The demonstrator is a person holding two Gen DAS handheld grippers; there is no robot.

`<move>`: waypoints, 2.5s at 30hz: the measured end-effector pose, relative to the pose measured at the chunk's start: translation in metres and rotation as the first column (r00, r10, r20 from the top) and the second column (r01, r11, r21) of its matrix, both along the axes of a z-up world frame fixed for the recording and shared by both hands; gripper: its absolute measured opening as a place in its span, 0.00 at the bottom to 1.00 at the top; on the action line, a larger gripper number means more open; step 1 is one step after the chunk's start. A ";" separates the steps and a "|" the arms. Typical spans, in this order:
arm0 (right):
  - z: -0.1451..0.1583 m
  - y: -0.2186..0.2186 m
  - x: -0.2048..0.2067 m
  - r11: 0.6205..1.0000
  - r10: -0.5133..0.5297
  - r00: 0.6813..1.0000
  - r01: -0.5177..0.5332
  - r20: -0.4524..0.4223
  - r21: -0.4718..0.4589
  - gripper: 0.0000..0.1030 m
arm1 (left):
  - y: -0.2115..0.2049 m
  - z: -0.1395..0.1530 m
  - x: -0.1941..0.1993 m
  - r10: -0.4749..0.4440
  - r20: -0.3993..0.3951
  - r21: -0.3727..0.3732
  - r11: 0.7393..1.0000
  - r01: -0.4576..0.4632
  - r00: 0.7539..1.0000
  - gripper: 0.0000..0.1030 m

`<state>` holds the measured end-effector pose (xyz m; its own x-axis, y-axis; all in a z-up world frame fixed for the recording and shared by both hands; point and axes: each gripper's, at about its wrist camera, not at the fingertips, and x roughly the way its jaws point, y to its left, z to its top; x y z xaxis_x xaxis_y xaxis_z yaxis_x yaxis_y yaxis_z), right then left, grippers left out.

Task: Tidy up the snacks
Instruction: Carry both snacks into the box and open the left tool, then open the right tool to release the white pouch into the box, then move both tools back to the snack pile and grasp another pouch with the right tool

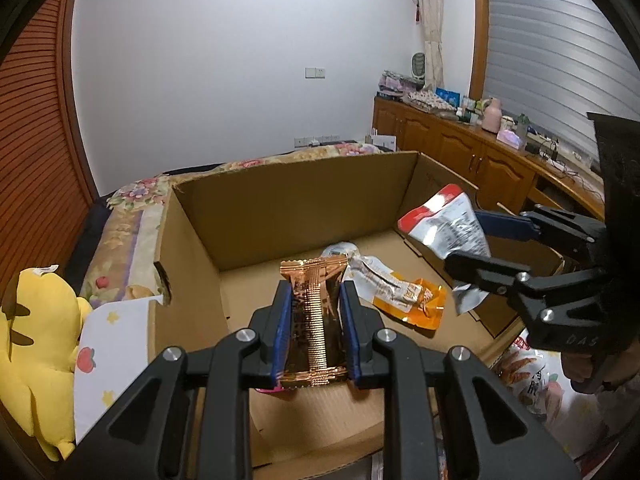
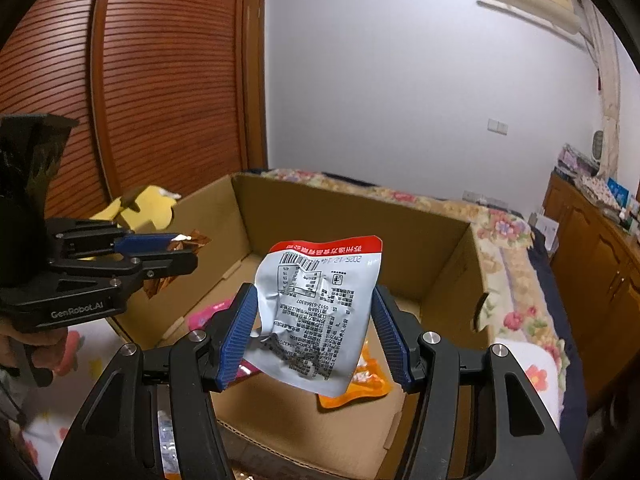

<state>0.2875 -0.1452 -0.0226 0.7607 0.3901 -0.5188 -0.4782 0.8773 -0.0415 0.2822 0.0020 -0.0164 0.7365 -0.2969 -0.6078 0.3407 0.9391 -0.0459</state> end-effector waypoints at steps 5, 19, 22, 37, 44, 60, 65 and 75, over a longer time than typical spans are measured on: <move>-0.006 0.003 0.008 1.000 0.013 0.998 -0.013 -0.060 0.009 0.58 | -0.002 -0.002 -0.002 -0.013 -0.015 0.007 1.000 0.014 1.000 0.24; -0.011 -0.003 0.014 0.999 0.032 0.989 -0.029 -0.146 0.019 0.60 | 0.000 -0.002 -0.012 -0.020 -0.014 -0.015 1.000 0.020 1.000 0.50; -0.011 -0.002 0.012 0.999 0.032 0.989 -0.030 -0.141 0.016 0.60 | 0.001 -0.002 -0.014 -0.015 -0.013 -0.016 1.000 0.015 1.000 0.54; 0.011 -0.022 -0.034 0.999 0.011 0.998 -0.008 -0.064 0.045 0.61 | 0.003 0.001 -0.043 0.005 0.027 -0.044 0.999 -0.004 1.000 0.89; 0.017 -0.042 -0.069 0.997 -0.018 0.999 0.021 -0.040 0.069 0.67 | 0.000 0.000 -0.066 0.013 0.053 -0.026 1.000 -0.012 0.999 0.91; -0.015 -0.088 -0.103 0.990 -0.122 0.985 0.129 -0.119 0.056 0.71 | -0.010 -0.003 -0.118 -0.014 0.081 -0.025 1.000 0.016 0.997 0.91; -0.045 -0.096 -0.091 0.987 -0.147 0.972 0.155 -0.185 0.032 0.76 | -0.014 -0.021 -0.120 -0.023 0.041 -0.034 0.999 0.025 0.999 0.91; -0.086 -0.101 -0.064 0.984 -0.151 0.932 0.173 -0.329 0.039 0.76 | -0.026 -0.052 -0.108 -0.037 -0.066 -0.030 0.999 0.036 0.997 0.91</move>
<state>0.2239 -0.2464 -0.1089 0.6119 0.3179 -0.7243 -0.3075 0.9392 0.1526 0.1745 -0.0236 -0.0679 0.6832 -0.3412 -0.6456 0.3700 0.9240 -0.0968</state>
